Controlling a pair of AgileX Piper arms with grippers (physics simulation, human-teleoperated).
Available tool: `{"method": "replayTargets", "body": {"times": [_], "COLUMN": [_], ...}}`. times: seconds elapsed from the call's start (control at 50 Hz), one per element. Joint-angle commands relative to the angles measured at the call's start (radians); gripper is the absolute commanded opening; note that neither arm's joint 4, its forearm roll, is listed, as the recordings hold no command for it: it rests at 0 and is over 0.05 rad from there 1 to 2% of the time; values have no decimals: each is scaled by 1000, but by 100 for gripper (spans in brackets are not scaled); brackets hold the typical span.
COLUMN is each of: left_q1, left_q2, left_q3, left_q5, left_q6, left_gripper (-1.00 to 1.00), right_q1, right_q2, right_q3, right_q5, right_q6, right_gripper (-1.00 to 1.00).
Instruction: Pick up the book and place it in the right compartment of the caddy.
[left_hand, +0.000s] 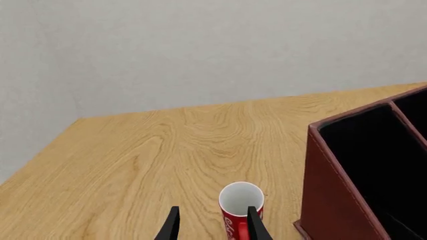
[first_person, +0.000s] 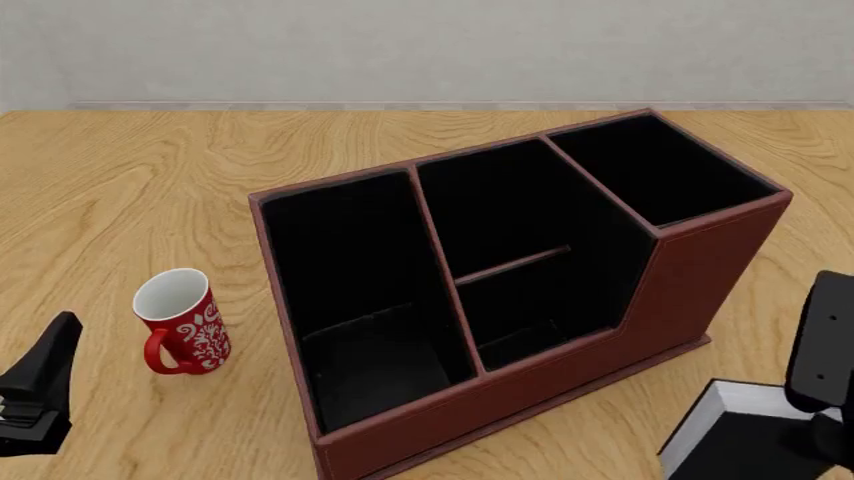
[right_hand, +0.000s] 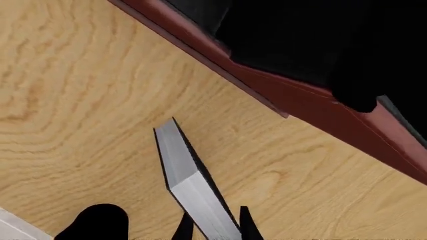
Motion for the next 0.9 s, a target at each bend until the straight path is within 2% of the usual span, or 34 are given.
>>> {"method": "replayTargets", "body": {"times": [0.02, 0.08, 0.12, 0.2, 0.26, 0.28, 0.32, 0.36, 0.42, 0.48, 0.5, 0.56, 0.68, 0.7, 0.72, 0.78, 0.86, 0.9], "left_q1": [0, 3, 2, 0, -3, -3, -2, -1, -1, 0, 1, 0, 1, 2, 2, 3, 1, 1], "left_q2": [-1, -1, -1, -2, -2, -2, -2, -2, -3, -3, -3, -3, -3, -3, -3, -3, -3, -3], "left_q3": [0, 0, 0, 0, 0, 0, 0, 0, 0, 0, 0, 0, 0, 0, 0, 0, 0, 0], "left_q5": [4, 2, 3, 3, 2, 1, 0, -2, -3, -5, -6, -8, -12, -13, -13, -16, -19, -21], "left_q6": [0, -3, -2, -5, -9, -10, -10, -14, -15, -17, -16, -18, -20, -22, -21, -25, -27, -26], "left_gripper": [100, 100, 100, 100, 100, 100, 100, 100, 100, 100, 100, 100, 100, 100, 100, 100, 100, 100], "right_q1": [82, 109, 146, 164, 208, 255, 271, 340, 309, 307, 272, 309, 340, 370, 374, 345, 355, 328], "right_q2": [-1, -12, -22, -44, -46, -38, -39, -31, -32, -29, -31, -26, -21, -19, -18, -19, -24, -29], "right_q3": [0, -3, -11, -13, -12, -14, -11, -11, -19, -21, -24, -33, -34, -36, -37, -41, -40, -43], "right_q5": [55, 77, 98, 126, 134, 133, 134, 134, 134, 134, 134, 134, 134, 134, 134, 134, 134, 134], "right_q6": [126, 153, 193, 213, 258, 309, 324, 393, 363, 368, 336, 375, 408, 439, 443, 414, 426, 401], "right_gripper": [-100, -100, -100, -100, -100, -100, -100, -100, -100, -100, -100, -100, -100, -100, -100, -100, -100, -100]}}
